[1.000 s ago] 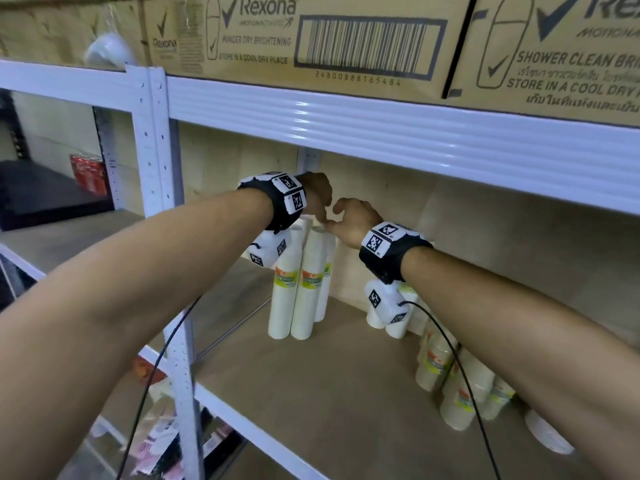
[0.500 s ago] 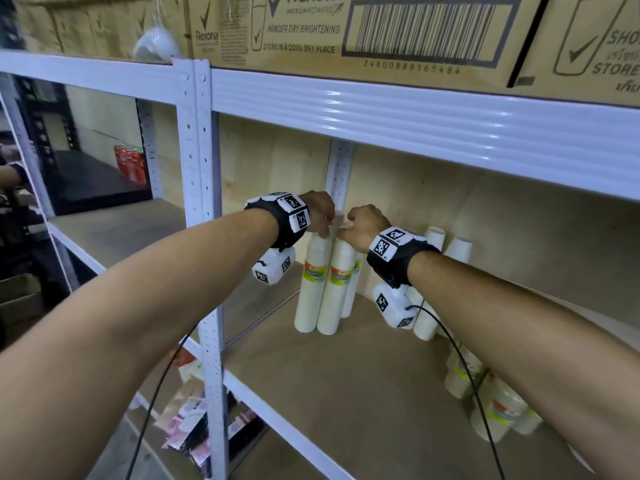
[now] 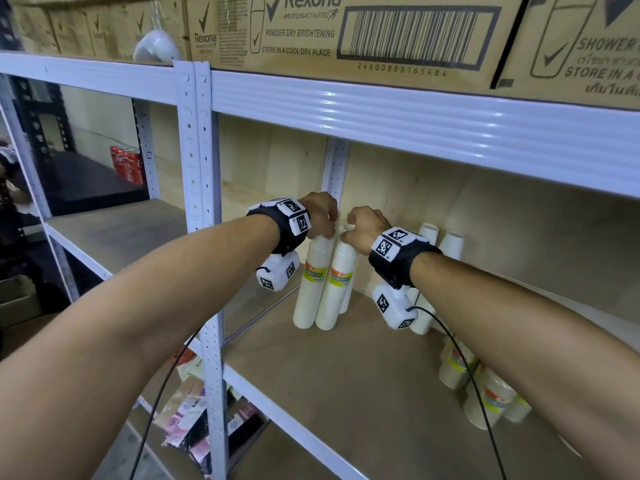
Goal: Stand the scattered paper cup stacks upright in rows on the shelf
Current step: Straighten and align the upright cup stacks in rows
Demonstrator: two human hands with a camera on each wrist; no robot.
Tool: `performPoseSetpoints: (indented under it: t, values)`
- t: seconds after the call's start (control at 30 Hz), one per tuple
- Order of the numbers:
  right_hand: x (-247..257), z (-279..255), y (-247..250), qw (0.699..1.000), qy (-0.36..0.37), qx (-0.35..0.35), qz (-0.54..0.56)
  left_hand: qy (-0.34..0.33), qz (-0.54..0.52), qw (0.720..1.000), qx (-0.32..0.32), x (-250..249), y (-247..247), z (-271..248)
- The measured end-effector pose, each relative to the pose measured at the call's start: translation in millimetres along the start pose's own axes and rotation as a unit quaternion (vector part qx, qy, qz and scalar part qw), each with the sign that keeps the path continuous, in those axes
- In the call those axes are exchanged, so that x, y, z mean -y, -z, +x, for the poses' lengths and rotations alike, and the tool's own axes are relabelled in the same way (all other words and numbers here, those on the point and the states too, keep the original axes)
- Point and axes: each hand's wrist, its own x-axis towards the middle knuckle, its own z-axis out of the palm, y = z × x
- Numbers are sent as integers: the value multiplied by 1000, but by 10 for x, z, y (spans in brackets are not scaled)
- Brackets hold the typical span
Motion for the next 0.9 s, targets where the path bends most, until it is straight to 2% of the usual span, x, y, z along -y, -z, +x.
performPoseSetpoints:
  t: [0.27,0.53,0.9]
  values:
    - [-133,-160,218,1000,-9,-5,15,-19,-17,999,26,-231,71,-12]
    - [-464,-290,451,999,-50,-10,8,-45,-44,997,47,-605,-11,141]
    - [-1036,-382,699,992,-129,-17,-10,-132,-52,989,48,-1123,-300,477]
